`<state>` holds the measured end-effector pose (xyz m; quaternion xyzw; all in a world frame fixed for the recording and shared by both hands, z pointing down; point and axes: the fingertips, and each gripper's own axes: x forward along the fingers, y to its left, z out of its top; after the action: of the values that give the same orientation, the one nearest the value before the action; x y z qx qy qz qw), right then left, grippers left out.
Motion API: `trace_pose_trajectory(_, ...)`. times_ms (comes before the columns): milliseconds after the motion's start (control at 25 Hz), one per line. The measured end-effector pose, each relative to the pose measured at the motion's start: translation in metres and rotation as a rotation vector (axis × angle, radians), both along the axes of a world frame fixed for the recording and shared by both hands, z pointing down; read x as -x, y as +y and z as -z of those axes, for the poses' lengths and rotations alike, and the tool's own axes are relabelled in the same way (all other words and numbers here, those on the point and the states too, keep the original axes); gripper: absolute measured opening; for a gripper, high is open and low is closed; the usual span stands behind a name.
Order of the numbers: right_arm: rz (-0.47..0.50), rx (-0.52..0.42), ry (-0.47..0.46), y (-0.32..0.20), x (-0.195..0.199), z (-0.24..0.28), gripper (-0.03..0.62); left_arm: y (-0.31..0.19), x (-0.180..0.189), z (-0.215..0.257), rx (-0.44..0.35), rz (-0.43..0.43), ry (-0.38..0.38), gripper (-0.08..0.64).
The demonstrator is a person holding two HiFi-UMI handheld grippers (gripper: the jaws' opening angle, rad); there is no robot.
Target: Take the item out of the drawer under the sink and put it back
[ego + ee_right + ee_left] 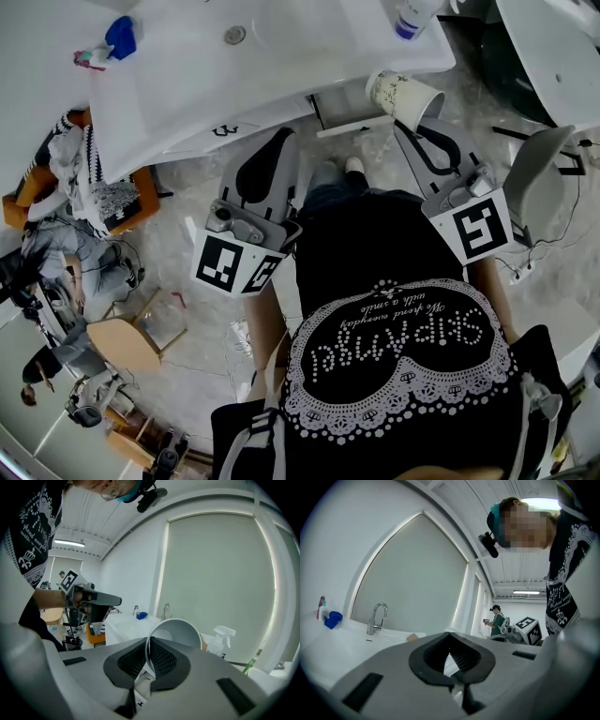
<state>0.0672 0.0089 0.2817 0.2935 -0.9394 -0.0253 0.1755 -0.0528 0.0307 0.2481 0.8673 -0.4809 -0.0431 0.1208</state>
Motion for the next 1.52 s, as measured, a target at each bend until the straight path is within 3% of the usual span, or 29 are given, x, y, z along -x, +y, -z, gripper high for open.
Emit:
trace_pose_trajectory(720, -0.075, 0.052, 0.025, 0.022, 0.049, 0.005, 0.023, 0.008, 0.048, 0.009, 0.029, -0.072, 0.016, 0.003)
trace_pose_trajectory(1120, -0.146, 0.082, 0.025, 0.021, 0.049, -0.007, 0.023, 0.005, 0.056, -0.001, 0.035, -0.101, 0.021, 0.003)
trace_pose_trajectory(1520, -0.138, 0.042, 0.024, 0.016, 0.047, 0.0, 0.023, -0.005, 0.072, 0.002, 0.018, -0.065, 0.018, 0.003)
